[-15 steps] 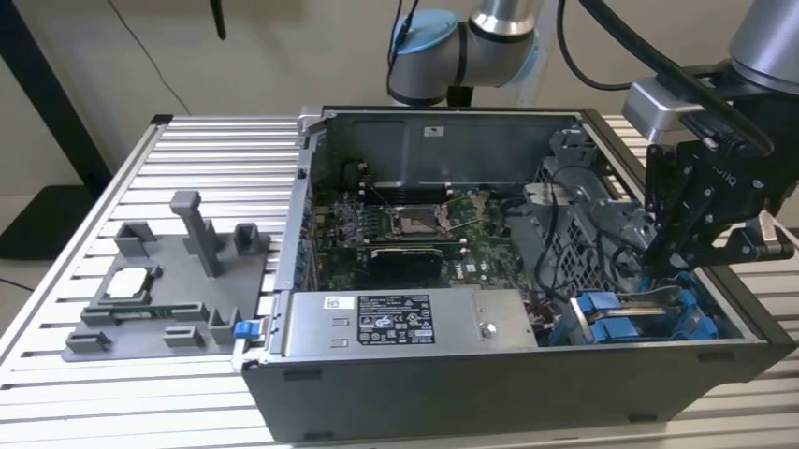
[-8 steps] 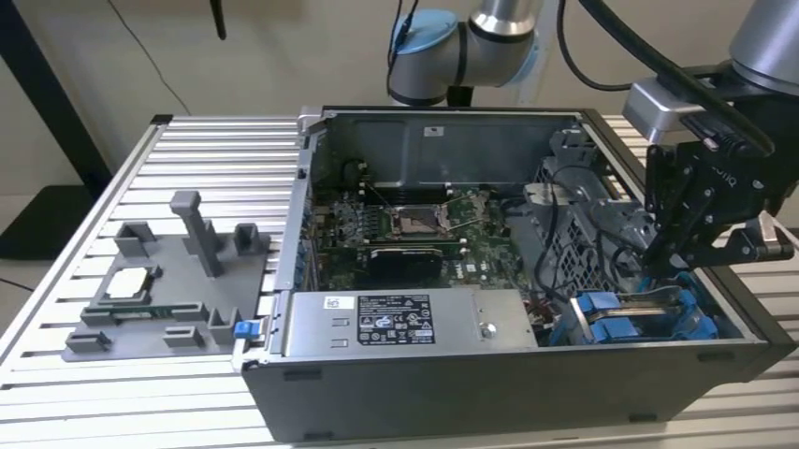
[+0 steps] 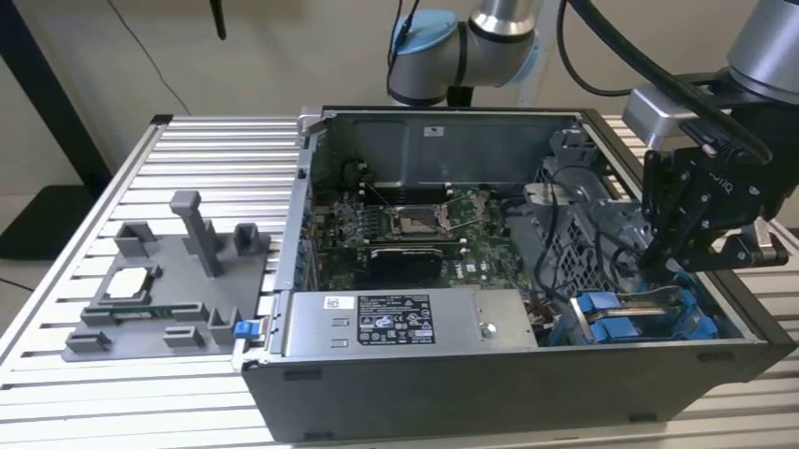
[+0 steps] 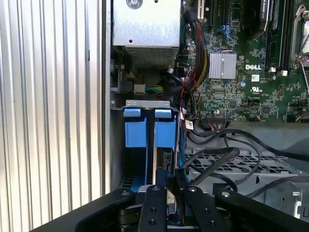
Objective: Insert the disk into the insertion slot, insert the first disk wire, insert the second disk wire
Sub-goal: 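Insert the first disk wire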
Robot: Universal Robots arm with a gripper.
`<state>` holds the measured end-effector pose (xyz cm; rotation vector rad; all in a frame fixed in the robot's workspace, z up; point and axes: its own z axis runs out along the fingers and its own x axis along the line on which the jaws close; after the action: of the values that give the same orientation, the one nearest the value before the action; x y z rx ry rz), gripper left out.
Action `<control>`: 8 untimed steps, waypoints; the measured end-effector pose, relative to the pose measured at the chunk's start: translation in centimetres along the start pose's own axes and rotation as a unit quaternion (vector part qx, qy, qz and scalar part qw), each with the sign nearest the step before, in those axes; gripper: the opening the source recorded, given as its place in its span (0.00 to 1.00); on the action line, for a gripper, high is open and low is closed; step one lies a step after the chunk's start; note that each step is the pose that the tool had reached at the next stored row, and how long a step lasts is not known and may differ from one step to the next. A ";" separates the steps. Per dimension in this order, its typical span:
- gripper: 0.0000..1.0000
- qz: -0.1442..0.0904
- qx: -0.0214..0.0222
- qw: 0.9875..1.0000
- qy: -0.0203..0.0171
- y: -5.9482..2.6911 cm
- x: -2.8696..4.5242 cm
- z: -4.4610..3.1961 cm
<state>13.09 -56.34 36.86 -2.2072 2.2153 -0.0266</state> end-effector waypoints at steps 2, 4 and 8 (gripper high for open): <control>0.00 0.000 0.000 1.000 0.000 -0.04 0.00 0.08; 0.00 0.000 0.000 1.000 0.000 -0.13 0.00 0.21; 0.00 0.000 0.000 1.000 0.000 -0.56 0.00 0.52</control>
<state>13.67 -56.35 36.35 -2.2077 2.2157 -0.0258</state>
